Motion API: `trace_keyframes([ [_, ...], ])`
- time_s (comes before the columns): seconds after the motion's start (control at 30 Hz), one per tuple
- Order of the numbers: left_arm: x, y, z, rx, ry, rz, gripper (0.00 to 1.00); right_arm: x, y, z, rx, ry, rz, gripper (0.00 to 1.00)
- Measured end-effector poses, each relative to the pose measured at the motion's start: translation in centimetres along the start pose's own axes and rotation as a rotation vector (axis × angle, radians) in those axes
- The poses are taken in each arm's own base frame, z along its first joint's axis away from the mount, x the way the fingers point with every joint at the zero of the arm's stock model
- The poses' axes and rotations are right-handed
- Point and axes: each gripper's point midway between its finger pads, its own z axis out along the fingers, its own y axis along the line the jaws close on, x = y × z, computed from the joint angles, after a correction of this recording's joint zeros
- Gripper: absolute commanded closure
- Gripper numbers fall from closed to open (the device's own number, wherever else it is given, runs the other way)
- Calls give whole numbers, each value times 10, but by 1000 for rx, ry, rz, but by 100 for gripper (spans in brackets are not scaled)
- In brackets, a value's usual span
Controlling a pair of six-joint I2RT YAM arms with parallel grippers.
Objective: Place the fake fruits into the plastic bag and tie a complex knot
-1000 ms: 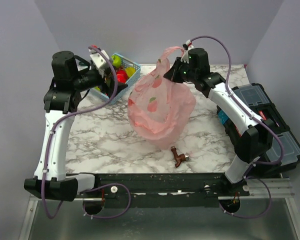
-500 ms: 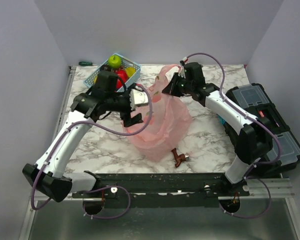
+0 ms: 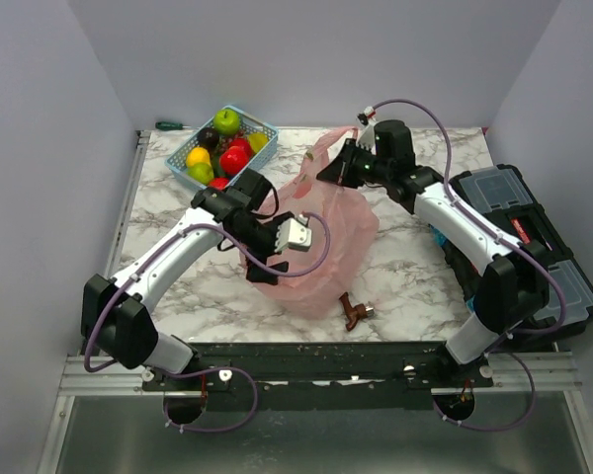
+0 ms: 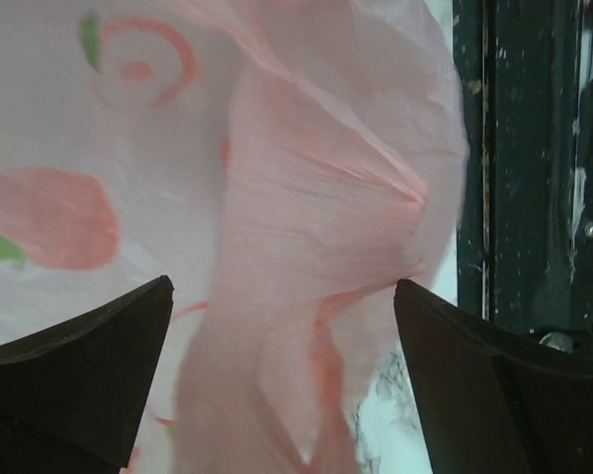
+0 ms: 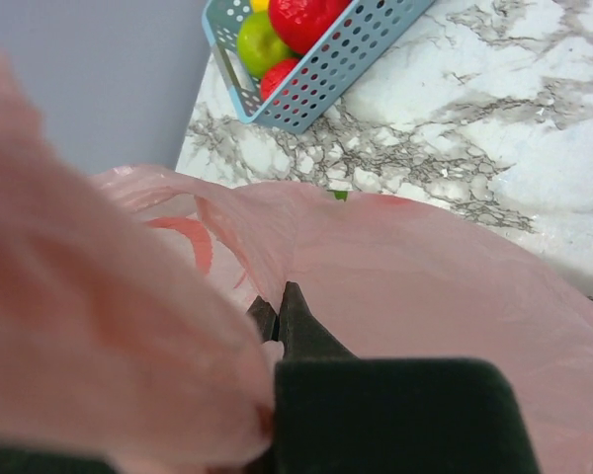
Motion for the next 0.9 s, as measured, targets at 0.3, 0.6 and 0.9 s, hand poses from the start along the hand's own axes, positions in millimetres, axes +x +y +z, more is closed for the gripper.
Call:
trace_keyframes([
  [0.3, 49, -12, -5, -31, 151, 42, 100, -11, -6, -12, -33, -13, -92, 99],
  [0.6, 4, 9, -64, -353, -37, 242, 36, -30, -24, -17, -12, -67, -178, 99],
  [0.9, -39, 42, -119, -486, -356, -17, 12, 22, -67, -11, 60, 42, -180, 99],
])
